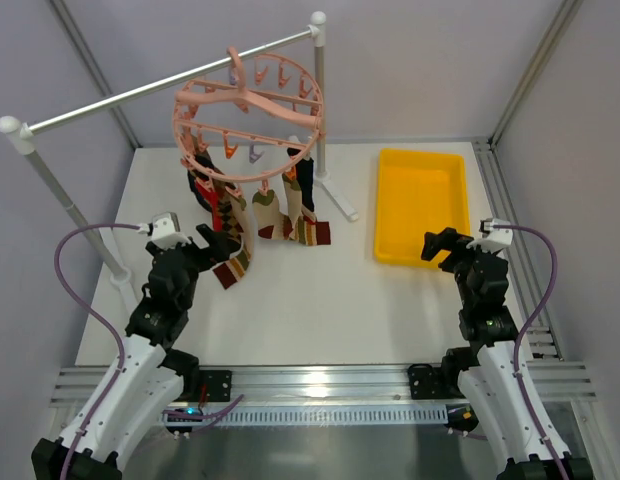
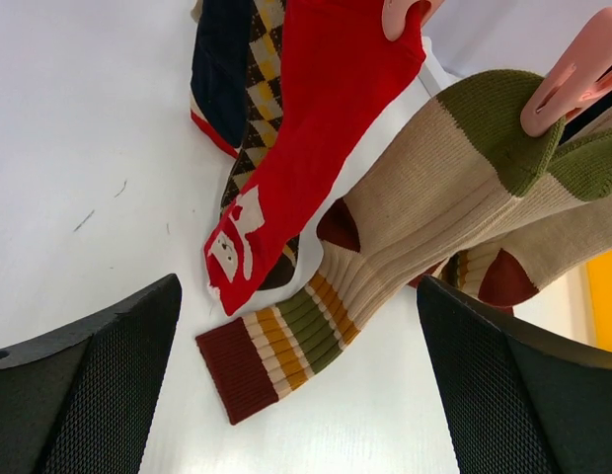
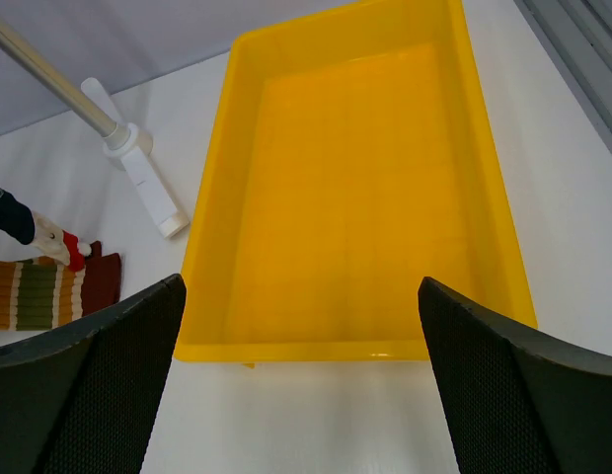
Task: Remove the socks clipped to the hanger
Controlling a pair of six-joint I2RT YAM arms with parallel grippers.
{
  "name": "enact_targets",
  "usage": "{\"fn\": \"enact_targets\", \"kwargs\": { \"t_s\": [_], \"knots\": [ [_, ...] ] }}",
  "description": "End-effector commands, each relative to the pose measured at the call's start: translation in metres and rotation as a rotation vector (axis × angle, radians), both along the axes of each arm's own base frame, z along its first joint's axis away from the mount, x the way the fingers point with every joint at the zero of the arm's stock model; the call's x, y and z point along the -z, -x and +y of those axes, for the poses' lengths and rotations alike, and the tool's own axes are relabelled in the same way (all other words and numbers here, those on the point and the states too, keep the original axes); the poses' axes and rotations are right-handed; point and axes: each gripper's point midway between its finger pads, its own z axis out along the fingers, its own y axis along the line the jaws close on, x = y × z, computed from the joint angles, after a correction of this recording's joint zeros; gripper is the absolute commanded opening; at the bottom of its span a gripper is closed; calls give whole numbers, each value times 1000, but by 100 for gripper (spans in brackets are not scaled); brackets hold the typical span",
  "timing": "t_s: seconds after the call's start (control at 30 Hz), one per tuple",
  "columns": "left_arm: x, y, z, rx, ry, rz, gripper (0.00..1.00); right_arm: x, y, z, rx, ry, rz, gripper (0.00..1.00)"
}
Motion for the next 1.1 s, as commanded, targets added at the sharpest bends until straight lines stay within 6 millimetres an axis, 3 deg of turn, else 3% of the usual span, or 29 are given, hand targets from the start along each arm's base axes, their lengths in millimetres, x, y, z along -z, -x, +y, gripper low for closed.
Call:
{"fn": "enact_targets", "kwargs": {
  "t_s": [0.0,0.4,0.43,0.53,0.67,0.83,1.07],
  "knots": [
    [-22,-1,3,-12,2,-57,100,-15,-3,2,-10,3,-50,100],
    [-26,0,-2,13,17,-84,99,-18,-2,7,-41,4,-70,100],
    [-21,2,-7,49,12,-86,100,-20,-2,8,-49,4,-74,100],
    [-35,7,-20,141,16,-174,100,-22,-2,14,-82,9,-88,100],
    [-50,21,-67,411,87,-259,100,-20,-3,26,-156,5,-96,100],
    [-28,7,-99,495,119,-182,99,-13,-7,39,-209,-12,-71,100],
    [12,-26,-105,354,60,-85,100,-17,-4,49,-231,2,-75,100]
  ]
}}
